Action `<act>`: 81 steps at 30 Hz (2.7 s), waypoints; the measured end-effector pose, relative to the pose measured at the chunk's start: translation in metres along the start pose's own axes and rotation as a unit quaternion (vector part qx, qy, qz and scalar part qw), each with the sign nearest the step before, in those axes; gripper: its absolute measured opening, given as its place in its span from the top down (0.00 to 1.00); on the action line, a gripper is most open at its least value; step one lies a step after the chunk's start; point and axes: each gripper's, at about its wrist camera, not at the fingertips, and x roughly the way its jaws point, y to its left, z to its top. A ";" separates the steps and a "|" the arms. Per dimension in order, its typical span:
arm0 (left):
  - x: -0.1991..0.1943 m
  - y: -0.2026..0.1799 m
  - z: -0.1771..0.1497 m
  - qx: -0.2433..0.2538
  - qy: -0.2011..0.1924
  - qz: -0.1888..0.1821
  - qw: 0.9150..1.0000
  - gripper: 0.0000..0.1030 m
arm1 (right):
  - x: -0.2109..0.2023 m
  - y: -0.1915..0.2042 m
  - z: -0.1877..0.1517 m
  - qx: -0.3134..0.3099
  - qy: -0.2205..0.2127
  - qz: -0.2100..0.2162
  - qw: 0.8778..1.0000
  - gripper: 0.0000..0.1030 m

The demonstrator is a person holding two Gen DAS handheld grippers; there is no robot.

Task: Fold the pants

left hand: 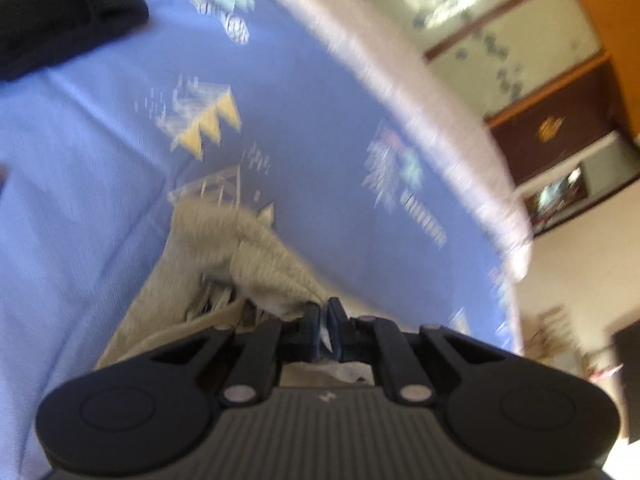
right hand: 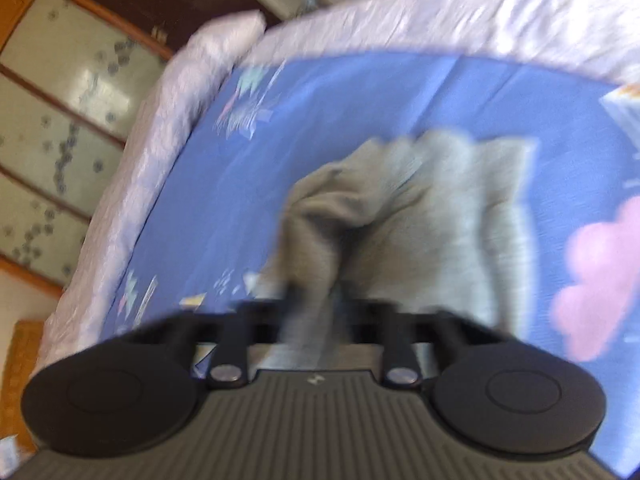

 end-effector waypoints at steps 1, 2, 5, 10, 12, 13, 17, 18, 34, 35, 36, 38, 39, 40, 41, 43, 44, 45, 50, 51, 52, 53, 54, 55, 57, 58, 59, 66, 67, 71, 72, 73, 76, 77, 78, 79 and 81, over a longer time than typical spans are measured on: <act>-0.013 0.001 0.004 -0.007 -0.021 -0.006 1.000 0.95 | 0.002 0.010 0.004 -0.003 -0.001 0.026 1.000 0.91; -0.022 0.003 0.009 -0.013 -0.038 -0.004 0.999 0.95 | 0.002 0.023 0.008 -0.014 -0.012 0.051 0.999 0.91; -0.041 0.014 0.018 -0.033 -0.074 0.029 0.996 0.95 | 0.003 0.060 0.021 -0.034 -0.053 0.098 0.993 0.71; -0.045 0.027 0.017 -0.043 -0.067 0.041 0.996 0.95 | 0.002 0.072 0.023 -0.069 -0.065 0.077 0.992 0.60; -0.041 0.027 0.015 -0.036 -0.061 0.051 0.996 0.95 | 0.002 0.060 0.015 -0.069 -0.046 0.064 0.994 0.60; -0.038 0.028 0.015 -0.035 -0.058 0.053 0.996 0.95 | 0.004 0.055 0.010 -0.066 -0.033 0.056 0.996 0.60; -0.041 0.034 0.013 -0.042 -0.058 0.045 0.996 0.95 | 0.010 0.036 -0.012 -0.053 0.003 0.036 0.998 0.60; -0.041 0.035 0.013 -0.042 -0.058 0.044 0.996 0.95 | 0.007 0.034 -0.017 -0.046 -0.004 0.026 0.999 0.60; -0.047 0.036 0.011 -0.040 -0.059 0.051 0.996 0.95 | 0.009 0.047 -0.027 -0.142 -0.008 0.010 0.990 0.94; -0.048 0.037 0.012 -0.041 -0.058 0.052 0.996 0.95 | -0.004 0.045 -0.020 -0.111 -0.015 0.040 0.993 0.94; -0.048 0.037 0.012 -0.042 -0.057 0.053 0.996 0.95 | -0.017 0.042 -0.013 -0.081 -0.021 0.067 0.994 0.94; -0.049 0.039 0.014 -0.043 -0.058 0.056 0.996 0.95 | -0.047 0.038 0.001 -0.039 -0.044 0.113 0.992 0.94; -0.050 0.039 0.014 -0.044 -0.058 0.055 0.996 0.95 | -0.061 0.040 0.008 -0.033 -0.059 0.122 0.990 0.94; -0.051 0.040 0.014 -0.044 -0.060 0.054 0.996 0.95 | -0.078 0.040 0.016 -0.028 -0.076 0.128 0.988 0.94; -0.052 0.041 0.014 -0.044 -0.062 0.054 0.996 0.95 | -0.090 0.043 0.022 -0.023 -0.091 0.133 0.987 0.94; -0.055 0.043 0.014 -0.047 -0.067 0.055 0.995 0.95 | -0.116 0.043 0.034 -0.019 -0.122 0.132 0.983 0.94; -0.056 0.045 0.013 -0.049 -0.068 0.057 0.995 0.95 | -0.126 0.043 0.040 -0.019 -0.135 0.124 0.983 0.94; -0.056 0.046 0.013 -0.052 -0.069 0.058 0.995 0.95 | -0.128 0.046 0.041 -0.022 -0.145 0.109 0.983 0.94; -0.057 0.050 0.011 -0.061 -0.067 0.060 0.994 0.95 | -0.089 0.032 0.059 -0.029 -0.168 -0.041 0.985 0.71; -0.056 0.048 0.010 -0.059 -0.065 0.060 0.994 0.95 | -0.076 0.028 0.058 -0.040 -0.161 -0.070 0.984 0.64; -0.056 0.045 0.009 -0.053 -0.065 0.063 0.994 0.95 | -0.068 0.023 0.055 -0.038 -0.159 -0.097 0.982 0.64; -0.056 0.042 0.008 -0.047 -0.066 0.065 0.995 0.95 | -0.066 0.015 0.049 -0.026 -0.153 -0.087 0.984 0.64; -0.056 0.039 0.008 -0.041 -0.067 0.066 0.995 0.95 | -0.069 0.006 0.041 -0.020 -0.140 -0.056 0.988 0.65; -0.056 0.036 0.008 -0.036 -0.068 0.065 0.995 0.95 | -0.071 -0.001 0.034 -0.020 -0.123 -0.037 0.991 0.65; -0.055 0.034 0.009 -0.033 -0.067 0.064 0.995 0.95 | -0.076 -0.010 0.012 -0.030 -0.108 -0.024 0.993 0.65; -0.055 0.034 0.009 -0.034 -0.067 0.064 0.995 0.95 | -0.080 -0.017 0.001 -0.034 -0.100 -0.014 0.994 0.65; -0.055 0.034 0.010 -0.035 -0.067 0.063 0.995 0.95 | -0.082 -0.026 -0.009 -0.034 -0.090 -0.004 0.995 0.65; -0.054 0.039 0.010 -0.041 -0.062 0.067 0.995 0.95 | -0.093 -0.058 -0.055 -0.018 -0.050 0.024 0.998 0.69; -0.054 0.039 0.010 -0.042 -0.062 0.067 0.995 0.95 | -0.092 -0.058 -0.057 -0.014 -0.045 0.026 0.999 0.69; -0.056 0.037 0.010 -0.043 -0.063 0.067 0.995 0.95 | -0.077 -0.043 -0.060 -0.018 -0.031 0.021 0.999 0.70; -0.056 0.037 0.010 -0.042 -0.063 0.068 0.995 0.95 | -0.072 -0.043 -0.061 -0.017 -0.024 0.016 0.999 0.71; -0.056 0.036 0.010 -0.041 -0.063 0.069 0.995 0.95 | -0.065 -0.044 -0.062 -0.016 -0.013 0.014 1.000 0.74; -0.057 0.033 0.012 -0.039 -0.065 0.066 0.995 0.95 | -0.061 -0.040 -0.067 -0.021 0.006 0.006 1.000 0.97; -0.057 0.031 0.014 -0.037 -0.067 0.064 0.995 0.95 | -0.071 -0.038 -0.065 -0.020 -0.006 0.015 1.000 0.97; -0.058 0.028 0.017 -0.033 -0.069 0.062 0.995 0.95 | -0.081 -0.036 -0.062 -0.010 -0.020 0.032 0.999 0.97; -0.058 0.025 0.020 -0.029 -0.071 0.059 0.995 0.95 | -0.093 -0.034 -0.055 0.007 -0.032 0.054 0.998 0.97; -0.054 0.017 0.028 -0.021 -0.074 0.053 0.996 0.95 | -0.104 -0.023 -0.036 0.030 -0.054 0.082 0.995 0.97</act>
